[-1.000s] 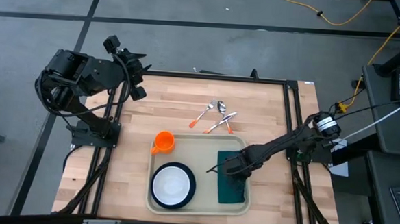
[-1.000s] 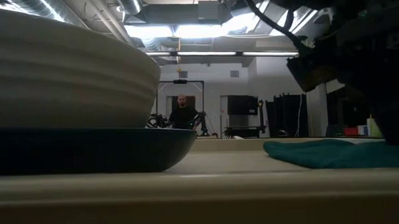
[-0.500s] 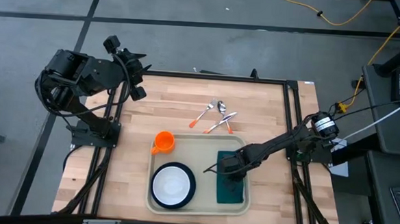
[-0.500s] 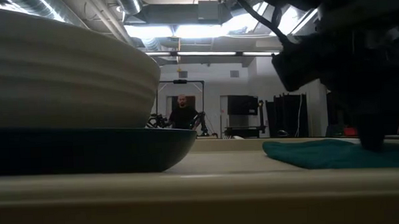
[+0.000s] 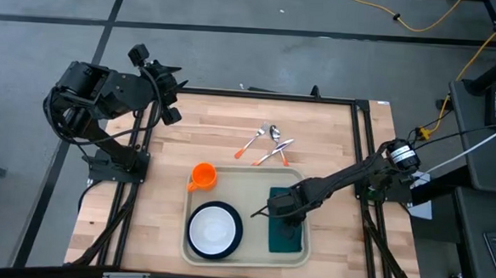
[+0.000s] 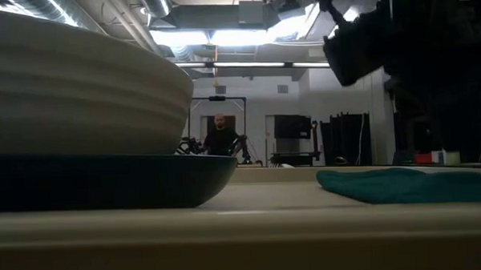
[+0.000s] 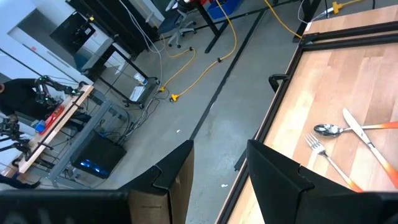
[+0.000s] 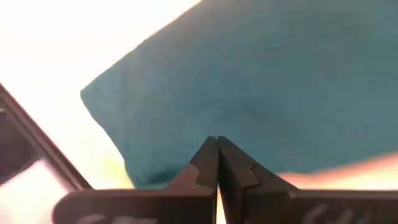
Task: Set up tray
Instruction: Put the orange knife on the green napkin
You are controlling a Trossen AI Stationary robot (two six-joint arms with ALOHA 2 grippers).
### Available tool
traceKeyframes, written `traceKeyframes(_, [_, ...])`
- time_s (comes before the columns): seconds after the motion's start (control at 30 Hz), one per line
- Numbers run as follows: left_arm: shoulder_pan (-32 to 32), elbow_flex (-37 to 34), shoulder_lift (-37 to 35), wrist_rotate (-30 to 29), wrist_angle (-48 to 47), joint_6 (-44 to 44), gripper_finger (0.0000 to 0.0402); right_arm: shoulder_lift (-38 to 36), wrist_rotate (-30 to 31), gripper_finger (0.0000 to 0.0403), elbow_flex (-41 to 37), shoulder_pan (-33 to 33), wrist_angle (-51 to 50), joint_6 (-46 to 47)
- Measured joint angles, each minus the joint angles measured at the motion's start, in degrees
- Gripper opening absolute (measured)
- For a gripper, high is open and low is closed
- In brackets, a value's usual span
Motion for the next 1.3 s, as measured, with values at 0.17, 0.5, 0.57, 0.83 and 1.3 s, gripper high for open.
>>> traceKeyframes(0.17, [0.00,-0.02,0.00,0.04,-0.01,0.00,0.0143,0.00,8.58,0.0004,5.90,-1.04,-12.83,-3.06])
traceKeyframes(0.5, [0.04,-0.01,0.00,3.64,-0.02,0.00,0.0143,-0.07,30.12,0.0044,20.89,-11.39,-24.61,-3.02])
traceKeyframes(0.57, [0.04,-0.02,0.00,3.65,-0.02,0.10,0.0143,-0.07,31.60,0.0056,22.93,-14.76,-24.37,1.07])
traceKeyframes(0.83, [0.06,-0.02,-0.02,2.27,-0.01,4.85,0.0143,0.05,31.79,0.0103,23.19,-24.30,-16.74,9.80])
traceKeyframes(1.3, [12.03,-0.02,-0.02,-1.79,-0.84,13.03,0.0143,0.58,43.90,0.0112,22.97,-27.07,-4.40,22.90])
